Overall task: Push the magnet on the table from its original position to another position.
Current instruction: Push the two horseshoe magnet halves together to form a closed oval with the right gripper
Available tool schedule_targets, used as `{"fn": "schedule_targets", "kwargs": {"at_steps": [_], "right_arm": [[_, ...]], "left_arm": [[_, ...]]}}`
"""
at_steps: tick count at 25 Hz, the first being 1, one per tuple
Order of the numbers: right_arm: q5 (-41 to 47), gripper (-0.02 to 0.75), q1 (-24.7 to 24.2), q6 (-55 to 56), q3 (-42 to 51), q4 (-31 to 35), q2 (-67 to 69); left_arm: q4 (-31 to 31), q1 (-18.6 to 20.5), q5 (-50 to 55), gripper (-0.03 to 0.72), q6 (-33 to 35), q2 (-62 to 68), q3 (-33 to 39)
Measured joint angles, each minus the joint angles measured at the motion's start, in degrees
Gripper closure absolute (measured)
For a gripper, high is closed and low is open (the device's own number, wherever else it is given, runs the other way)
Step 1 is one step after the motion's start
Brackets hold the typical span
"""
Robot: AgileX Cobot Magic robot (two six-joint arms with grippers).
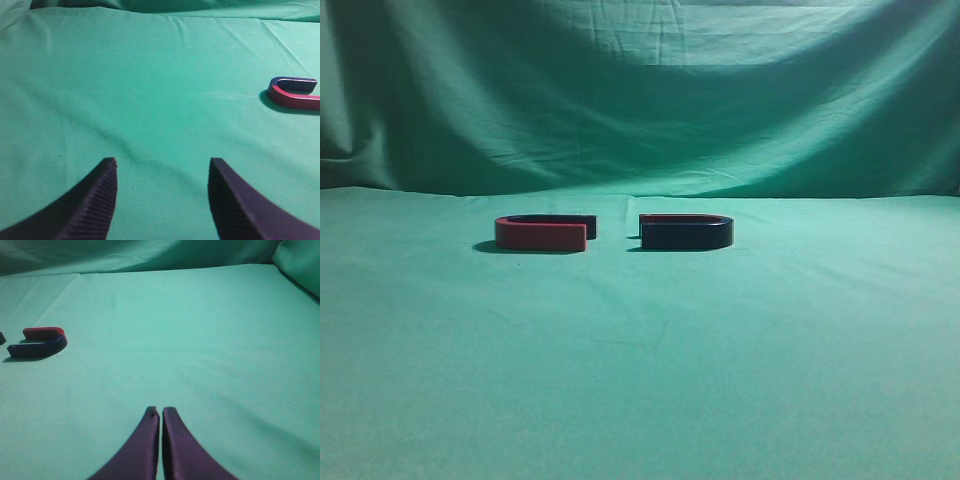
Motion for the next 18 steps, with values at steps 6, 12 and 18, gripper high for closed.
{"fn": "schedule_targets", "kwargs": {"at_steps": [6,12,18], "right_arm": [[-0.26,0.738,0.00,0.00,0.00,0.00,0.00],[-16.67,0.738,0.00,1.62,0.12,9.58,0.00],[-20.57,0.738,0.00,-0.86,-5.09,10.30,0.18]], "left_arm": [[0.00,0.00,0.00,0.316,0.00,0.00,0.00],[0.00,0.00,0.00,0.316,0.00,0.00,0.00],[0.00,0.00,0.00,0.316,0.00,0.00,0.00]]}}
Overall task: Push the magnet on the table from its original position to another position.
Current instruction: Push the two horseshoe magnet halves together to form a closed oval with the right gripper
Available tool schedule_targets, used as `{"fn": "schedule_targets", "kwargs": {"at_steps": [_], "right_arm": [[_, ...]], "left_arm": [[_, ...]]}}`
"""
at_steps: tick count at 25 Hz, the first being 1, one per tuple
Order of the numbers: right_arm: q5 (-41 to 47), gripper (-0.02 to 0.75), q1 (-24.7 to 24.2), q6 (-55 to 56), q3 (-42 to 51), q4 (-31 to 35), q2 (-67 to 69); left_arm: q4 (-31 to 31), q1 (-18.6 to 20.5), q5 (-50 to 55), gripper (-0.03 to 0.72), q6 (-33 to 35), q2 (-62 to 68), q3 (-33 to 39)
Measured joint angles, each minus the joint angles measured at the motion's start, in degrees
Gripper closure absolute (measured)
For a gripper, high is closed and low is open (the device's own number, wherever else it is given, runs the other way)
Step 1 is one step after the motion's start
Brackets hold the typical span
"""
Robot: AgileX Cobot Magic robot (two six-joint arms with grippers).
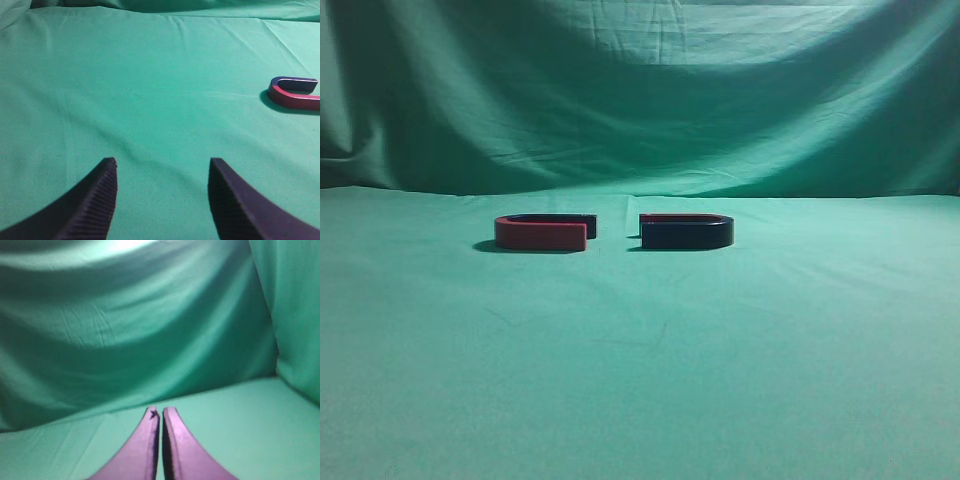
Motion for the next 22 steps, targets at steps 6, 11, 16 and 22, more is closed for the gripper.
{"fn": "schedule_targets", "kwargs": {"at_steps": [6,11,16,22], "right_arm": [[13.34,0.738,0.00,-6.32,-15.67,-0.42,13.43],[30.90,0.738,0.00,-7.17,-28.02,-0.65,31.38],[46.12,0.738,0.00,-9.54,-37.41,-0.46,48.63],[50.48,0.738,0.00,-9.97,-42.87,6.88,60.49]], "left_arm": [[0.00,0.00,0.00,0.316,0.00,0.00,0.00],[0.00,0.00,0.00,0.316,0.00,0.00,0.00],[0.00,0.00,0.00,0.316,0.00,0.00,0.00],[0.00,0.00,0.00,0.316,0.00,0.00,0.00]]}}
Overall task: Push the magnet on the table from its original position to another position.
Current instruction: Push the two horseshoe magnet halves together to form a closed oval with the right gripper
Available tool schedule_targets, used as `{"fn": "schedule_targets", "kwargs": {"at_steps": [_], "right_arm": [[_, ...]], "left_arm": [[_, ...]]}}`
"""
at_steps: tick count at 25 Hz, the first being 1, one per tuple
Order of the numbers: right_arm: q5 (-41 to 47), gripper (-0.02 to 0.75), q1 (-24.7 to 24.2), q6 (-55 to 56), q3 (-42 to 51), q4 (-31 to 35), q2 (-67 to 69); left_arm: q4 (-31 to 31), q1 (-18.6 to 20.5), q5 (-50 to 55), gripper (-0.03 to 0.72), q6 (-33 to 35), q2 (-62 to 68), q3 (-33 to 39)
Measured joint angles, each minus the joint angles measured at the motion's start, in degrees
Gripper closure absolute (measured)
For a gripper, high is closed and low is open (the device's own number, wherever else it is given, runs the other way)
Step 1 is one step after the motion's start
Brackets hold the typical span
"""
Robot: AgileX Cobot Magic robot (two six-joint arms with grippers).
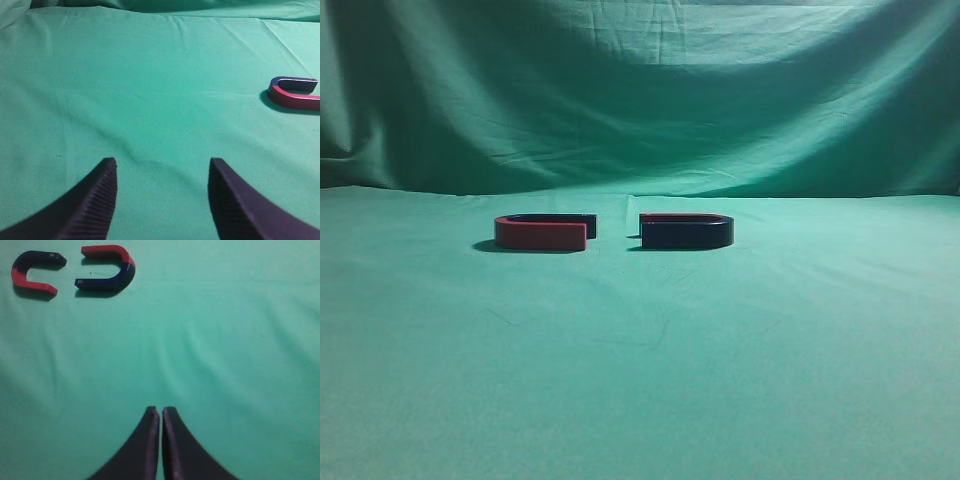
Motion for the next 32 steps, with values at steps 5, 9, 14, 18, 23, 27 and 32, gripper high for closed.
{"fn": "schedule_targets", "kwargs": {"at_steps": [5,9,14,18,23,27,32], "right_arm": [[1.55,0.738,0.14,-2.14,-4.50,2.23,6.94],[0.85,0.738,4.75,-2.73,-9.59,2.23,12.56],[-1.74,0.738,11.03,-0.81,-16.03,2.23,21.35],[2.06,0.738,11.62,0.27,-24.23,1.87,31.80],[4.30,0.738,12.57,1.54,-33.15,-1.20,43.49],[6.50,0.738,12.77,3.84,-40.02,-4.01,51.67],[8.57,0.738,13.06,4.96,-47.18,-5.85,59.99]], "left_arm": [[0.00,0.00,0.00,0.316,0.00,0.00,0.00],[0.00,0.00,0.00,0.316,0.00,0.00,0.00],[0.00,0.00,0.00,0.316,0.00,0.00,0.00],[0.00,0.00,0.00,0.316,0.00,0.00,0.00],[0.00,0.00,0.00,0.316,0.00,0.00,0.00],[0.00,0.00,0.00,0.316,0.00,0.00,0.00],[0.00,0.00,0.00,0.316,0.00,0.00,0.00]]}}
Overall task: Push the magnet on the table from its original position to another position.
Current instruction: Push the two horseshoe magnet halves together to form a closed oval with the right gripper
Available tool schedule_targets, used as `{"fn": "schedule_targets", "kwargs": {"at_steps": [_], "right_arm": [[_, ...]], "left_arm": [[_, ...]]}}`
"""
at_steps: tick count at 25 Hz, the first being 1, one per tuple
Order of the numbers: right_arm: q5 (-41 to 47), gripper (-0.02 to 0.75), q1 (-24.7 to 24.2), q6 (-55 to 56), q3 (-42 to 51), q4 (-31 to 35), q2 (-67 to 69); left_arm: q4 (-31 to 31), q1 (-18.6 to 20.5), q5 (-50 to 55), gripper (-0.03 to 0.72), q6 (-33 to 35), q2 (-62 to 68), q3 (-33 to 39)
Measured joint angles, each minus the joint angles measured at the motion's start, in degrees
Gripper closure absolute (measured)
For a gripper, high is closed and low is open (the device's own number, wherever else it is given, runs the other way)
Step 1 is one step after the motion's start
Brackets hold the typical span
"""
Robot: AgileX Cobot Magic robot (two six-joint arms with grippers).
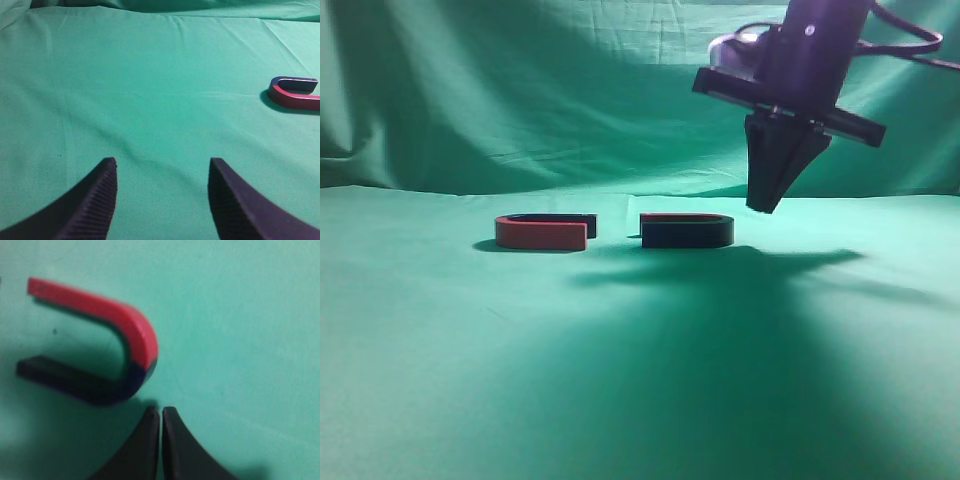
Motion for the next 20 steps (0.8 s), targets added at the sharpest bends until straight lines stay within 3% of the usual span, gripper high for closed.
{"fn": "schedule_targets", "kwargs": {"at_steps": [7,20], "right_arm": [[0.12,0.738,0.00,0.41,-5.12,-0.20,4.85],[-1.75,0.738,0.38,0.74,-5.23,-0.20,6.42]], "left_arm": [[0.00,0.00,0.00,0.316,0.00,0.00,0.00],[0.00,0.00,0.00,0.316,0.00,0.00,0.00]]}}
